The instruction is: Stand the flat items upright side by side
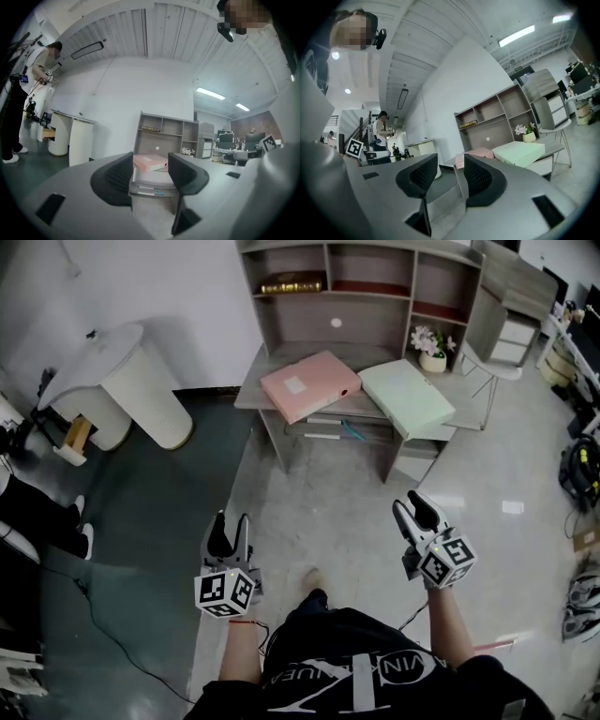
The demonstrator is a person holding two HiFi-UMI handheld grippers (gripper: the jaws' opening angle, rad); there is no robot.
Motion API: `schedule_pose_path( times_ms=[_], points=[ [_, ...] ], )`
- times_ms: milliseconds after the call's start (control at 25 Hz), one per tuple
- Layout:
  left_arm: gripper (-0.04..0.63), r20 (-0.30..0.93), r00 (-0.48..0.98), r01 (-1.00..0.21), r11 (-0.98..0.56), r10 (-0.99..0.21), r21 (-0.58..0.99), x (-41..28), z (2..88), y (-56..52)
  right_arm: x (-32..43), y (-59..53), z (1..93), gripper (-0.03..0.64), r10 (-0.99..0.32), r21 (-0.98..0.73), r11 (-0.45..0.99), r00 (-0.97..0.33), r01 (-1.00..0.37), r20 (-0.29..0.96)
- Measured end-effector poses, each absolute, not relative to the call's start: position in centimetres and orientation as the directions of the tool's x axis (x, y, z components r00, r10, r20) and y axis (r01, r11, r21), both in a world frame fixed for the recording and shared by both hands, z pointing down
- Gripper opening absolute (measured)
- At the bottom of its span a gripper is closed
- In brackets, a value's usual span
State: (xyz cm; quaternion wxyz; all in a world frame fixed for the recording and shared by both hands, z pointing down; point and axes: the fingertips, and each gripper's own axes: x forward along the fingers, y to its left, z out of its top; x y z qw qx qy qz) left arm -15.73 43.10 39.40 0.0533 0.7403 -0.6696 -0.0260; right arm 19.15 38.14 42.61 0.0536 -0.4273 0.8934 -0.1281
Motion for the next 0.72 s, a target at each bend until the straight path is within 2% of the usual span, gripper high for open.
schedule_pose_path(
  times_ms=[480,720],
  points=[
    [0.219,0.09,0.185,-0.974,-0.171,-0.978,0.147,-19.8,41.3,31.1,15.0,29.3,44.5,0.192,-0.817,-0.273,0.531,-0.57,-0.802,0.086],
    [0.219,0.071,0.255,-0.959,-0.242,-0.964,0.147,-21.5,41.2,25.5,12.7,25.3,45.1,0.192,-0.844,-0.283,0.493,-0.531,-0.823,0.076]
  ],
)
